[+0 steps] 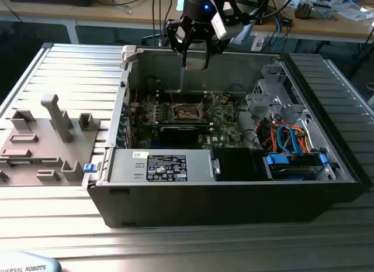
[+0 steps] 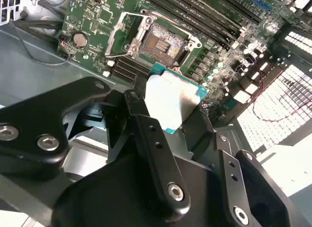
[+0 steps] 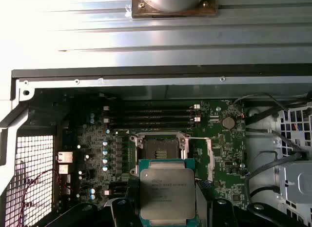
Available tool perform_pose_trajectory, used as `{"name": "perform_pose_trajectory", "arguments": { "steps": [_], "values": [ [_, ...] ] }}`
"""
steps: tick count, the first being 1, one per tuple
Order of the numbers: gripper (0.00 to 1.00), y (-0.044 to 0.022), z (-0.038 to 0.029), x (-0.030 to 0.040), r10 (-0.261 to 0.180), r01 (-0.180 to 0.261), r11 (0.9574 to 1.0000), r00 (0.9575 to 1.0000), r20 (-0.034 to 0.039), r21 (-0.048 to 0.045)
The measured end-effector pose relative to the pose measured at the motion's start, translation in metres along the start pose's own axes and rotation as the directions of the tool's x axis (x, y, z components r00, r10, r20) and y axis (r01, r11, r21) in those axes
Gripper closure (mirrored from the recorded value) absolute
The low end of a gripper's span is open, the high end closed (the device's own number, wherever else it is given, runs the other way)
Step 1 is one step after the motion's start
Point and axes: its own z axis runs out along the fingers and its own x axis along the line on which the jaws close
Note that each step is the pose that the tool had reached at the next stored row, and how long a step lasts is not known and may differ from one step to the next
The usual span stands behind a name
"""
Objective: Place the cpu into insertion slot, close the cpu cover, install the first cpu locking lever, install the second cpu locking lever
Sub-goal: 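Place the cpu into insertion slot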
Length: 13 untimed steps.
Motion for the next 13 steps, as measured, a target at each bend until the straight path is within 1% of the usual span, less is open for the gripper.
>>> {"name": "perform_pose_trajectory", "arguments": {
  "steps": [2,13],
  "values": [
    [0.46,-0.0001,0.0008,0.0012,0.000,0.000,1.0000,1.0000,0.0000,-0.0001],
    [0.46,-0.0001,0.0012,0.0013,0.000,0.000,1.0000,1.0000,0.0001,-0.0001]
  ]
}}
